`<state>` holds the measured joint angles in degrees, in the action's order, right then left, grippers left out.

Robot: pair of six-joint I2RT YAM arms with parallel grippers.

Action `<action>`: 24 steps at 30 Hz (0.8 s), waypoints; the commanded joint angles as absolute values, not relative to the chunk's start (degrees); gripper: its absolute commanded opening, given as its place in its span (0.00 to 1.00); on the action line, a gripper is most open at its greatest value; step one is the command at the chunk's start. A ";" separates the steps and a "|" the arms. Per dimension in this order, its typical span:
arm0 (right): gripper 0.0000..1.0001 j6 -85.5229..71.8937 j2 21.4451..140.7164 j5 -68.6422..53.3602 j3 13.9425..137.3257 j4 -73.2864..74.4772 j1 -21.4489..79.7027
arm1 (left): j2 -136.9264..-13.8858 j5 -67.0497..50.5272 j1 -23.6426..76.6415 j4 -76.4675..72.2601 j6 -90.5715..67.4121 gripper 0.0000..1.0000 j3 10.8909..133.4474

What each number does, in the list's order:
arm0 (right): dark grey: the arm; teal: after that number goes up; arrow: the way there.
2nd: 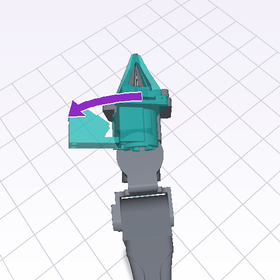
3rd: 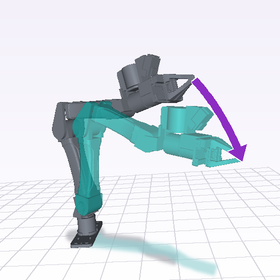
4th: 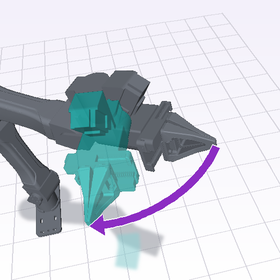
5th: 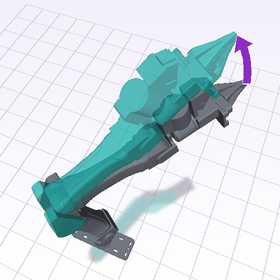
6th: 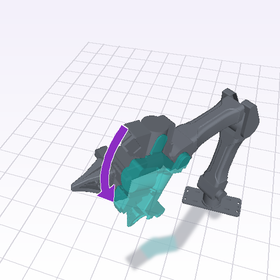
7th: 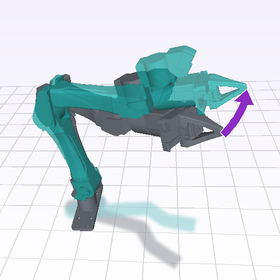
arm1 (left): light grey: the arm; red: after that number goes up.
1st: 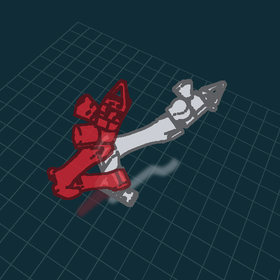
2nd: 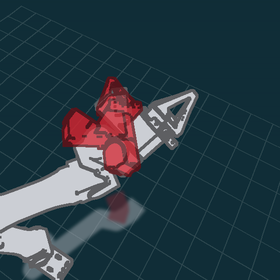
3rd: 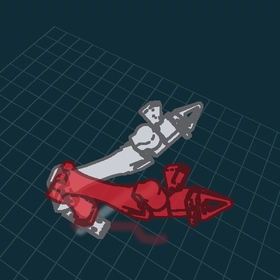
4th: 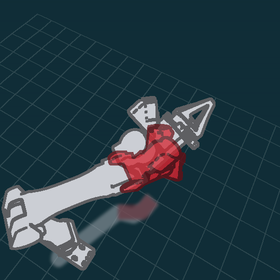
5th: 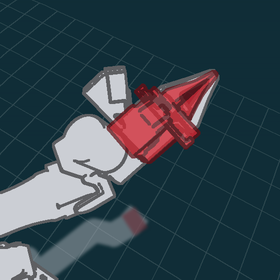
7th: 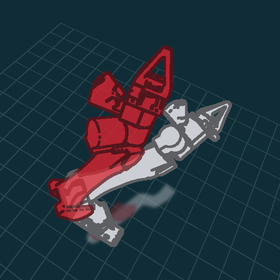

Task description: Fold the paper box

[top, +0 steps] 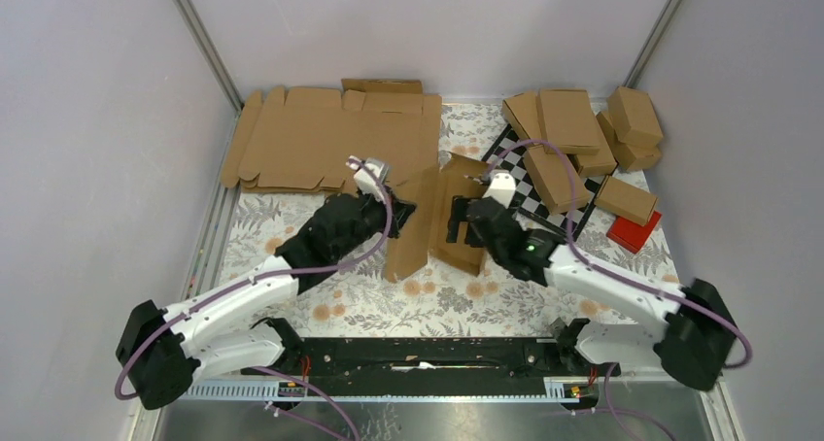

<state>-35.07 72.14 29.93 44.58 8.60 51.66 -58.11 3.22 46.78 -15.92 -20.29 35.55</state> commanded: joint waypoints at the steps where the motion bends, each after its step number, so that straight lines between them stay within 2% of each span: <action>1: 1.00 -32.00 62.52 22.25 45.39 14.79 47.36 | -62.94 3.76 47.23 10.82 -24.59 0.00 49.11; 6: 1.00 -28.58 58.59 19.14 49.01 25.48 43.09 | -69.45 2.03 47.16 26.28 -20.74 0.00 60.71; 9: 1.00 -26.93 57.60 15.69 50.05 27.65 41.30 | -74.65 -6.75 45.60 35.96 -14.54 0.00 68.48; 13: 1.00 -26.27 57.86 8.92 49.83 27.23 39.29 | -84.53 -9.87 45.26 50.89 -5.79 0.00 80.89; 19: 1.00 -24.48 59.28 0.20 46.75 21.35 36.71 | -94.60 -9.44 45.26 62.69 2.78 0.02 88.57; 22: 1.00 -24.10 59.90 0.93 46.20 19.87 35.43 | -97.72 -10.13 45.26 63.08 5.86 0.10 91.68; 24: 1.00 -24.34 60.22 1.37 45.12 18.59 34.22 | -100.62 -9.57 45.22 63.85 6.45 0.25 94.63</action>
